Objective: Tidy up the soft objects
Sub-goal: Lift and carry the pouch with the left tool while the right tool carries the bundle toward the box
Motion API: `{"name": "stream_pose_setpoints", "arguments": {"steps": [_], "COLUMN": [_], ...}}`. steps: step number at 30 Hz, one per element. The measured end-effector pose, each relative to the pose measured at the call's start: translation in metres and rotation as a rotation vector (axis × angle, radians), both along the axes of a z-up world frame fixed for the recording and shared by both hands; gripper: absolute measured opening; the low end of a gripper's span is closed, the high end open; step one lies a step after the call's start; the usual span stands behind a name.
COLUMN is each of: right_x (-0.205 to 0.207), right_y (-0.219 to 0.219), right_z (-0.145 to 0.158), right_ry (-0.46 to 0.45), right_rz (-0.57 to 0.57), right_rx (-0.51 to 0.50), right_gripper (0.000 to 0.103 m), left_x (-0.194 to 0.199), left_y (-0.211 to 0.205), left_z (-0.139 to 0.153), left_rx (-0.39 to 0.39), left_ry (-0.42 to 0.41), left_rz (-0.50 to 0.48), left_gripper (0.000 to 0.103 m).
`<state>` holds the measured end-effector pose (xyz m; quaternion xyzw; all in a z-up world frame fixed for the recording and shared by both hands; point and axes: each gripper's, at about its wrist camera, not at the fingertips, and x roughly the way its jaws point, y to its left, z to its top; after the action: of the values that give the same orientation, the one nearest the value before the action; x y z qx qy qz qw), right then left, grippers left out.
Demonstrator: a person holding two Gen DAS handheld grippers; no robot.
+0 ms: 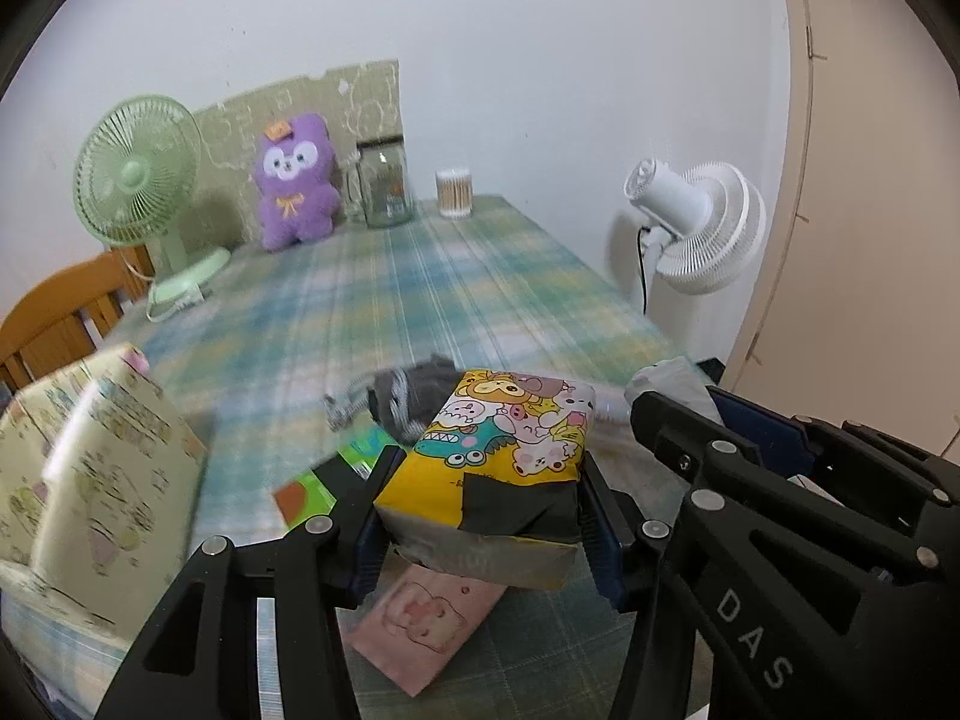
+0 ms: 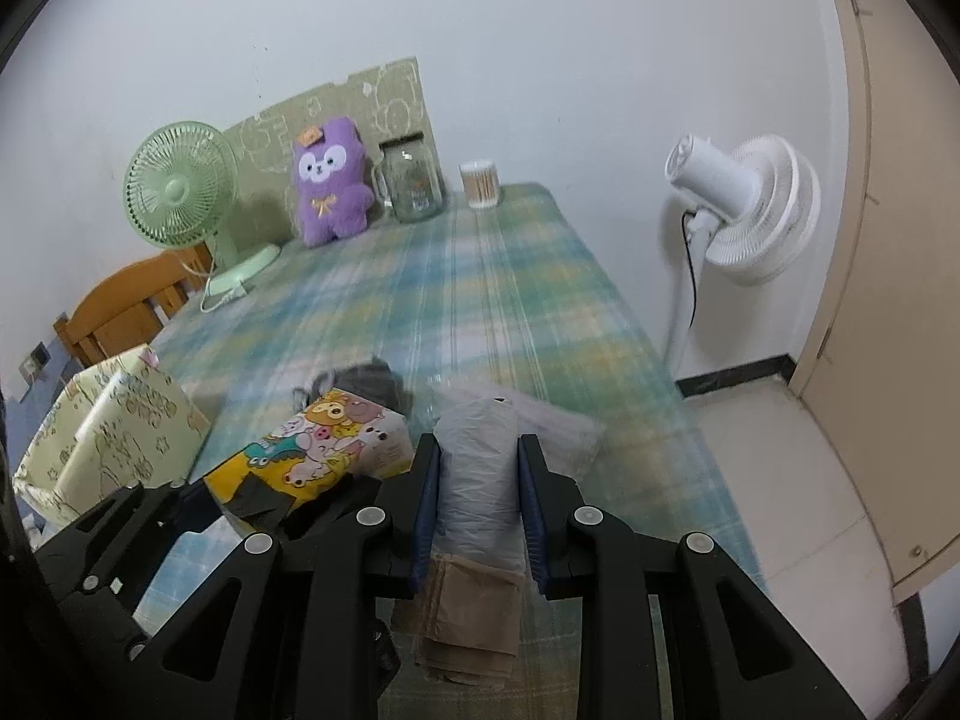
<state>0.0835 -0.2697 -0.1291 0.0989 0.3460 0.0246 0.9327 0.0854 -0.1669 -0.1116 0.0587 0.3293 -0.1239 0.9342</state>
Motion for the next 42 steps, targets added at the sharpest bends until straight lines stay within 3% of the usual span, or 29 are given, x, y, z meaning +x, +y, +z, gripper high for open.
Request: {"name": "stream_pose_setpoints", "arguments": {"steps": [19,42], "right_x": [-0.003,-0.001], "right_y": [0.013,0.085], "right_z": [0.071,0.11], "right_ry": [-0.092,-0.147], "right_rz": [-0.015,0.046], "right_rx": [-0.037,-0.082], "right_gripper": [0.028,0.028], "left_x": [-0.014,-0.015], "left_y": [0.015,0.084], "left_z": [0.07,0.098], "left_rx": [0.009,-0.049], "left_ry": [-0.093,-0.132], "left_rz": [0.003,-0.002], "left_gripper": [0.057,0.057]}}
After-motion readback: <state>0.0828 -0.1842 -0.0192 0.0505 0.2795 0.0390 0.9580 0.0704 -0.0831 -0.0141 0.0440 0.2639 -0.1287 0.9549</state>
